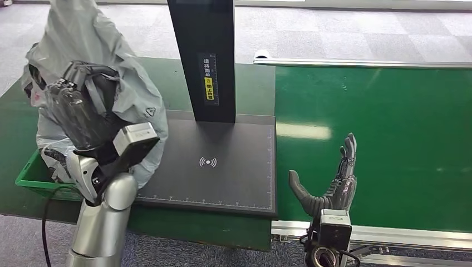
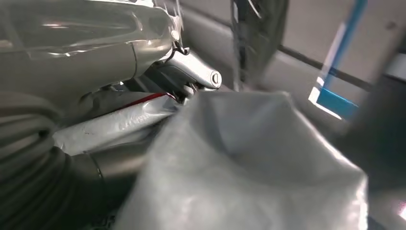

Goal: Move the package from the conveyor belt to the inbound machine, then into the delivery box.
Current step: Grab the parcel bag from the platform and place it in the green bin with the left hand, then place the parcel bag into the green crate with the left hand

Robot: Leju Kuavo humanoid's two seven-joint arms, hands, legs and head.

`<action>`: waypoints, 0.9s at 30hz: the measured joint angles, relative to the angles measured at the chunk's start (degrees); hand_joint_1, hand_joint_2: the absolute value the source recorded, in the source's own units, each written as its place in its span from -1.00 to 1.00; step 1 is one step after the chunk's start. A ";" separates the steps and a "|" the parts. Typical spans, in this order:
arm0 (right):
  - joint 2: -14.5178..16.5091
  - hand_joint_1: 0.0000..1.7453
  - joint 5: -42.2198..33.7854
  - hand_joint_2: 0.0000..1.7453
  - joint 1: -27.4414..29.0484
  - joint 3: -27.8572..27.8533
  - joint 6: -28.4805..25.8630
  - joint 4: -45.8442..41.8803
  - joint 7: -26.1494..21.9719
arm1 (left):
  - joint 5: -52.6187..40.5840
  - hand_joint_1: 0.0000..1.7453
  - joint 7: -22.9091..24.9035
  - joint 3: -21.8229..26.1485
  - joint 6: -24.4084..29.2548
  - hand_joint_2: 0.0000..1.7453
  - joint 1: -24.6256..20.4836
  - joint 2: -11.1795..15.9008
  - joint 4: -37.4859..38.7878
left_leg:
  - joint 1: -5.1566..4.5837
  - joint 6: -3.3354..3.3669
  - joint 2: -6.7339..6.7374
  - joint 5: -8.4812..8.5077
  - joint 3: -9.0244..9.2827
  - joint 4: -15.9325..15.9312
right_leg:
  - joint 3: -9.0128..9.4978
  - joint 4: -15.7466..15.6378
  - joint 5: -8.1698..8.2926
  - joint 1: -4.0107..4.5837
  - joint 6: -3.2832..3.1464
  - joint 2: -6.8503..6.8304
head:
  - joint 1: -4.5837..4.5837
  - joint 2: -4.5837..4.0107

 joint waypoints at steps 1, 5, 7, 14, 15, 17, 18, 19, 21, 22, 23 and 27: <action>-0.10 -1.00 -0.20 1.00 0.02 0.01 0.04 -0.17 0.03 | -0.36 1.00 1.39 1.79 -0.01 1.00 -2.00 1.04 1.19 | 0.01 -0.03 0.00 0.03 0.02 0.00 | 0.01 0.01 0.02 0.01 -0.02 0.00 | 0.01 0.00; -0.40 -1.00 -0.67 1.00 -0.04 0.22 0.40 -0.47 0.10 | -1.91 1.00 4.53 8.18 -0.06 1.00 -10.37 5.57 10.35 | 0.06 -0.09 0.01 0.12 0.05 -0.01 | 0.02 0.03 0.08 0.07 -0.10 0.01 | 0.00 0.00; -0.51 -1.00 -0.91 1.00 -0.25 0.51 0.82 -0.48 0.11 | -4.76 1.00 6.43 11.33 -0.09 1.00 -14.73 8.01 17.47 | 0.07 -0.10 0.04 0.14 0.05 -0.01 | 0.02 0.05 0.10 0.09 -0.13 0.02 | 0.01 0.00; -0.67 -1.00 -1.68 1.00 -1.88 1.61 1.50 -0.31 0.26 | -17.69 1.00 17.34 16.05 -0.27 1.00 -26.00 15.86 42.85 | 0.08 -0.12 0.08 0.16 0.02 -0.01 | -0.05 0.07 0.12 0.10 -0.15 0.04 | -0.01 0.00; -0.68 -1.00 -1.73 1.00 -2.01 1.73 1.53 -0.28 0.32 | -18.81 1.00 18.40 16.21 -0.55 1.00 -26.88 16.56 45.29 | 0.08 -0.12 0.08 0.16 -0.01 -0.01 | -0.06 0.07 0.11 0.10 -0.15 0.04 | 0.01 0.00; -0.69 -1.00 -1.90 1.00 -2.30 1.95 1.80 -0.17 0.55 | -22.39 1.00 22.10 16.10 -2.45 1.00 -28.46 17.75 49.88 | 0.07 -0.12 0.07 0.15 -0.06 -0.01 | -0.09 0.07 0.11 0.09 -0.15 0.03 | 0.02 0.00; -0.70 -1.00 -2.03 1.00 -2.50 2.10 1.99 -0.06 0.67 | -24.21 1.00 24.72 15.71 -4.19 1.00 -29.22 18.41 52.14 | 0.07 -0.12 0.08 0.15 -0.07 -0.01 | -0.10 0.07 0.11 0.09 -0.15 0.03 | 0.03 0.00; -0.73 -1.00 -2.17 1.00 -2.72 2.27 2.17 0.08 0.78 | -25.50 1.00 27.47 15.06 -6.44 1.00 -29.90 19.07 54.30 | 0.07 -0.12 0.08 0.15 -0.07 -0.01 | -0.11 0.06 0.11 0.09 -0.15 0.04 | 0.02 0.00; -0.79 -1.00 -2.43 1.00 -3.19 2.66 2.38 0.48 0.95 | -26.08 1.00 32.17 12.90 -11.27 1.00 -30.82 20.34 58.17 | 0.07 -0.12 0.09 0.15 -0.07 -0.01 | -0.13 0.06 0.11 0.09 -0.15 0.04 | 0.02 0.00; -0.83 -1.00 -2.52 1.00 -3.41 2.86 2.44 0.71 1.03 | -26.10 1.00 33.70 11.68 -13.01 1.00 -31.04 20.86 59.77 | 0.07 -0.12 0.08 0.15 -0.07 -0.01 | -0.13 0.06 0.11 0.09 -0.15 0.04 | 0.03 0.00; -0.87 -1.00 -2.59 1.00 -3.61 3.05 2.49 0.95 1.07 | -26.12 1.00 34.66 10.53 -14.03 1.00 -31.13 21.33 61.14 | 0.07 -0.12 0.08 0.15 -0.07 -0.01 | -0.13 0.06 0.11 0.09 -0.15 0.03 | 0.03 0.00; -1.00 -1.00 -2.69 1.00 -4.18 3.54 2.54 1.73 1.09 | -26.14 -0.05 35.60 7.68 -16.35 1.00 -31.47 22.56 64.77 | 0.07 -0.12 0.06 0.15 -0.08 -0.01 | -0.12 0.06 0.11 0.09 -0.15 0.03 | 0.03 0.00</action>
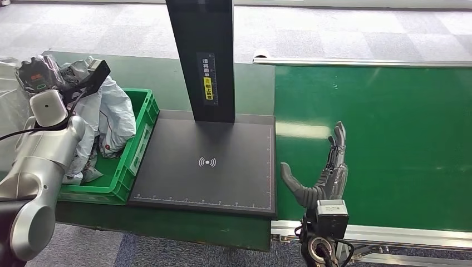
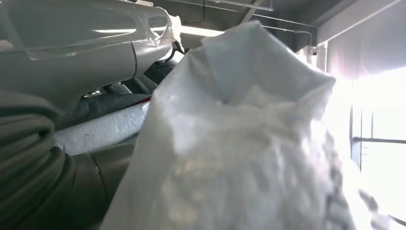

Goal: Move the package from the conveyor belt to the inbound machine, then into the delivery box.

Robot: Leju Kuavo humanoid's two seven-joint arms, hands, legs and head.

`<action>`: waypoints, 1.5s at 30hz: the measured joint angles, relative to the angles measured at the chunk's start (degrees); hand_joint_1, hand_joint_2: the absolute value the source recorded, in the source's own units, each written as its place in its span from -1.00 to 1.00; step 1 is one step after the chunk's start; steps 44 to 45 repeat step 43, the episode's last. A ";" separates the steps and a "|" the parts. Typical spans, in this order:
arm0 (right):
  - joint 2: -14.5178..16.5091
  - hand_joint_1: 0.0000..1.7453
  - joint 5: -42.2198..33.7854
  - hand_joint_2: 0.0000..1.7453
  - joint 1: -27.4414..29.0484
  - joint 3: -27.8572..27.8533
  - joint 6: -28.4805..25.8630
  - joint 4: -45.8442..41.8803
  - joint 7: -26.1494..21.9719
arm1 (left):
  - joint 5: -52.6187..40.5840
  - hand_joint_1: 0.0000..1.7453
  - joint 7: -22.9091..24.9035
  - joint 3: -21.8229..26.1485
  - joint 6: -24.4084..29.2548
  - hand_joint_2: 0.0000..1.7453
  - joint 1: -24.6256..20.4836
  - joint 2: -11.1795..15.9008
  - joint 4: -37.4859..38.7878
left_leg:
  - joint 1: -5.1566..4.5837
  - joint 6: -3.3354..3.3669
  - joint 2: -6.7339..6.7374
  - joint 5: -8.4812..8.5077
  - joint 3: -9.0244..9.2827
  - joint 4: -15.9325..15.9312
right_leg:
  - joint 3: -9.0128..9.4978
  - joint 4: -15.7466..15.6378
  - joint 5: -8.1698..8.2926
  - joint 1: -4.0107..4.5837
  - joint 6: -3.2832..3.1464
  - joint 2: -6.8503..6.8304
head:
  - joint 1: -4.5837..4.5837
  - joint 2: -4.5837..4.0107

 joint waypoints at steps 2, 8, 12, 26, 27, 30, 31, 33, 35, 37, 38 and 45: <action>-0.11 -1.00 -0.05 1.00 -0.24 0.22 0.00 0.37 0.02 | 0.35 -1.00 -0.36 -0.51 -3.36 1.00 -0.24 0.33 1.48 | 0.00 0.00 0.00 0.00 0.00 0.00 | 0.00 0.00 0.00 0.00 0.00 0.00 | 0.00 0.00; -0.50 -1.00 -0.45 1.00 -0.73 0.56 0.00 1.54 0.37 | 3.75 -1.00 -4.84 0.54 -7.62 1.00 0.87 0.67 4.31 | 0.00 0.00 -0.03 0.00 -0.02 0.00 | 0.00 0.00 0.00 0.00 0.00 -0.01 | 0.01 0.00; -0.60 -1.00 -0.49 1.00 -0.81 0.56 0.00 2.19 0.60 | 4.80 -1.00 -6.48 1.43 -7.00 1.00 1.58 0.84 5.02 | 0.00 0.00 -0.03 0.00 -0.02 0.00 | 0.00 0.00 0.00 0.00 0.00 -0.01 | 0.01 0.00; -0.60 -1.00 0.19 1.00 -1.01 0.46 0.40 3.70 0.84 | 17.99 -1.00 -23.44 7.53 8.58 1.00 3.30 -0.48 1.87 | 0.00 0.00 -0.04 0.00 -0.01 0.01 | -0.02 0.00 0.00 0.00 0.00 -0.01 | -0.01 0.00; -0.60 -1.00 0.22 1.00 -1.01 0.44 0.40 3.75 0.82 | 20.97 -1.00 -25.97 8.01 9.54 1.00 3.71 -0.98 0.71 | 0.00 0.00 -0.04 0.00 -0.01 0.01 | -0.03 0.00 0.00 0.00 0.00 -0.01 | -0.01 0.00; -0.60 -1.00 0.25 1.00 -1.00 0.40 0.15 4.03 0.69 | 32.17 -1.00 -34.39 9.48 11.80 1.00 5.56 -2.79 -4.32 | 0.00 0.00 -0.05 0.00 -0.02 0.01 | -0.03 -0.01 0.00 -0.01 0.00 -0.01 | 0.01 0.00; -0.60 -1.00 0.25 1.00 -0.99 0.40 0.00 4.13 0.63 | 35.15 -1.00 -36.14 9.77 12.08 1.00 6.22 -3.31 -6.07 | 0.00 0.00 -0.04 -0.01 -0.02 0.01 | -0.03 -0.01 0.00 -0.01 0.00 -0.01 | 0.01 0.00; -0.61 -1.00 0.25 1.00 -0.95 0.37 -0.24 4.32 0.51 | 41.11 -1.00 -38.94 10.04 12.33 1.00 7.93 -4.37 -10.07 | 0.00 0.00 -0.01 -0.01 -0.02 0.01 | -0.04 -0.01 0.00 -0.01 0.00 0.00 | -0.01 0.00; -0.61 -1.00 0.25 1.00 -0.93 0.29 -0.33 4.50 0.42 | 48.57 -1.00 -41.83 9.88 12.25 1.00 10.44 -5.64 -15.24 | 0.00 0.00 -0.01 -0.01 -0.01 0.01 | -0.04 -0.01 0.00 -0.01 0.00 0.00 | -0.01 0.00; -0.59 -1.00 0.25 1.00 -0.96 0.14 -0.35 4.69 0.36 | 54.81 -1.00 -43.45 9.05 11.88 1.00 13.67 -7.11 -21.35 | 0.00 0.00 -0.03 -0.01 -0.02 0.01 | -0.04 -0.01 -0.01 -0.01 0.00 -0.01 | -0.01 0.00; -0.58 -1.00 0.25 1.00 -0.99 0.05 -0.35 4.77 0.34 | 56.52 -1.00 -43.67 8.42 11.75 1.00 15.26 -7.76 -24.19 | 0.00 0.00 -0.04 -0.02 -0.03 0.01 | -0.04 -0.02 -0.01 -0.01 0.00 -0.01 | 0.00 0.00; -0.54 -1.00 0.25 1.00 -1.04 -0.20 -0.35 5.10 0.33 | 59.21 -1.00 -43.80 6.37 11.37 1.00 19.31 -9.22 -31.78 | 0.00 0.01 -0.02 -0.02 -0.04 0.01 | -0.04 -0.02 -0.01 -0.01 0.00 -0.01 | 0.00 0.00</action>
